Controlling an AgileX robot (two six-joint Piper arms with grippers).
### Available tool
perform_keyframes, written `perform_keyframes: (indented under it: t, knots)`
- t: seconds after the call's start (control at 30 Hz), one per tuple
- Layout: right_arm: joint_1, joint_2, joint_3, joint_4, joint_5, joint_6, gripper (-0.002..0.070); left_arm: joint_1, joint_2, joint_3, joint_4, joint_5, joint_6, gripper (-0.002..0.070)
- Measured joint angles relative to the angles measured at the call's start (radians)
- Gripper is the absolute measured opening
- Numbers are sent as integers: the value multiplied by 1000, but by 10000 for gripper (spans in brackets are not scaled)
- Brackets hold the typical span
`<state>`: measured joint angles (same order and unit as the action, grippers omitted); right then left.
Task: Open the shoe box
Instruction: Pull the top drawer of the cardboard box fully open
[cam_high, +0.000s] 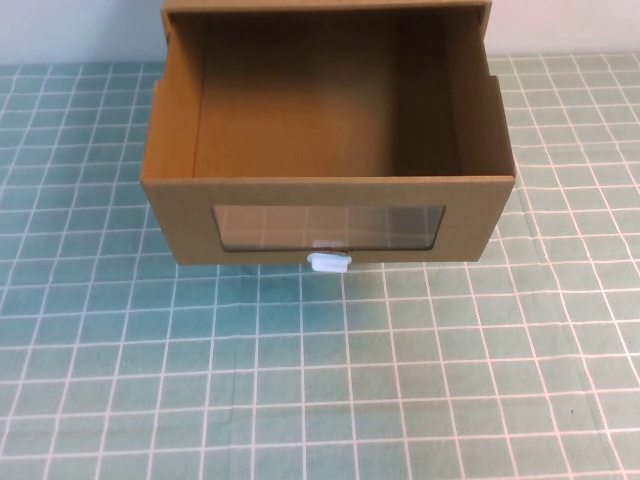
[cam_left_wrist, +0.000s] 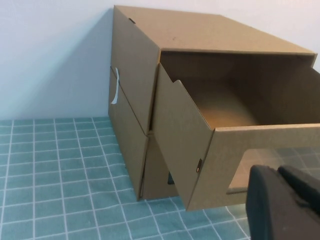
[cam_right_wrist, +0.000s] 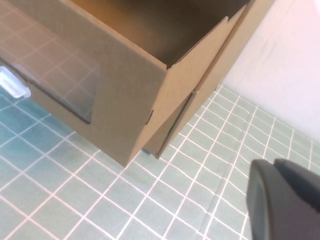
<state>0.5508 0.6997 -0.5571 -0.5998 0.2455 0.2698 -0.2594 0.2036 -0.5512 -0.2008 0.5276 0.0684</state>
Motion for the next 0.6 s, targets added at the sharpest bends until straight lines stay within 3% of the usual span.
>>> perform_keyframes:
  t: [0.37, 0.6]
  knots:
    - [0, 0, 0, 0, 0, 0, -13, 0, 0, 18, 14, -8, 0, -5]
    - [0, 0, 0, 0, -2, 0, -13, 0, -17, 120, 184, -89, -31, -5]
